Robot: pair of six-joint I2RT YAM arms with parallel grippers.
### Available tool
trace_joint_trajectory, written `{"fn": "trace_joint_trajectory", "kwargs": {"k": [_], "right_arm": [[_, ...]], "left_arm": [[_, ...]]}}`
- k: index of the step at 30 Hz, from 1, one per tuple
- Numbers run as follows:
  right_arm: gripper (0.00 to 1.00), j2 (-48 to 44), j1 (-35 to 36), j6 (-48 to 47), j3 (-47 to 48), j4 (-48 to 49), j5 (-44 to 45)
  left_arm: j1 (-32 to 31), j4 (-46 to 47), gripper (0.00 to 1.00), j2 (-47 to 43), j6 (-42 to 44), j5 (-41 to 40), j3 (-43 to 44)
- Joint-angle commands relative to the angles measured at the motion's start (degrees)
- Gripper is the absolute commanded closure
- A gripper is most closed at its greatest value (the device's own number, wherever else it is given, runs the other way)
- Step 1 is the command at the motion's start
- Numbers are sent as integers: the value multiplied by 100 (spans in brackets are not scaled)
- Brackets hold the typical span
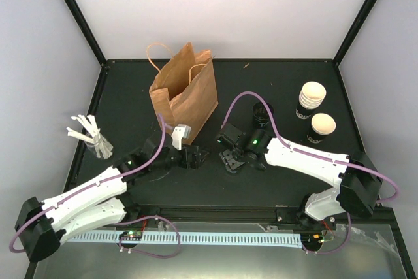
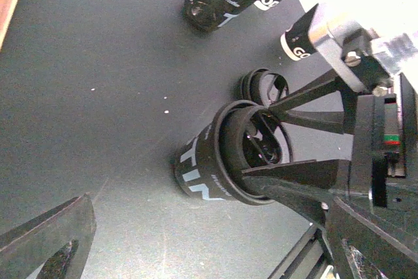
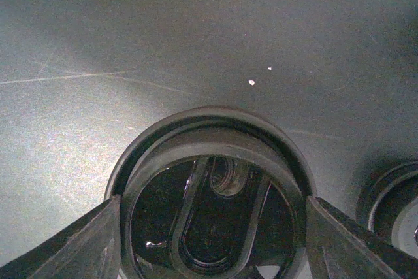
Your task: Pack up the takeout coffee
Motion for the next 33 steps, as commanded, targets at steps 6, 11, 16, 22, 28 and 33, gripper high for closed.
{"fn": "trace_joint_trajectory", "kwargs": {"k": [6,11,16,22,28,33], "right_arm": [[39,274,76,87,-192,-358,-311],[37,275,78,84,-161,-411,-281],[30,266,78,87,-115,-455,-264],[19,251,78,85,-66,-498,-268],[9,187,78,84,35,-637,-202],[5,128,73,88,105,-712,-171]], "left_arm": [[92,45,1,-147,-30,-117,-105],[93,52,1,-133,17,-67,-86],[98,44,1,-150,50,-53,-69],[99,4,1,-185,72,-57,-68],[101,-9,1,-195,87,-53,-68],[96,0,1,-178,94,-38,-59]]}}
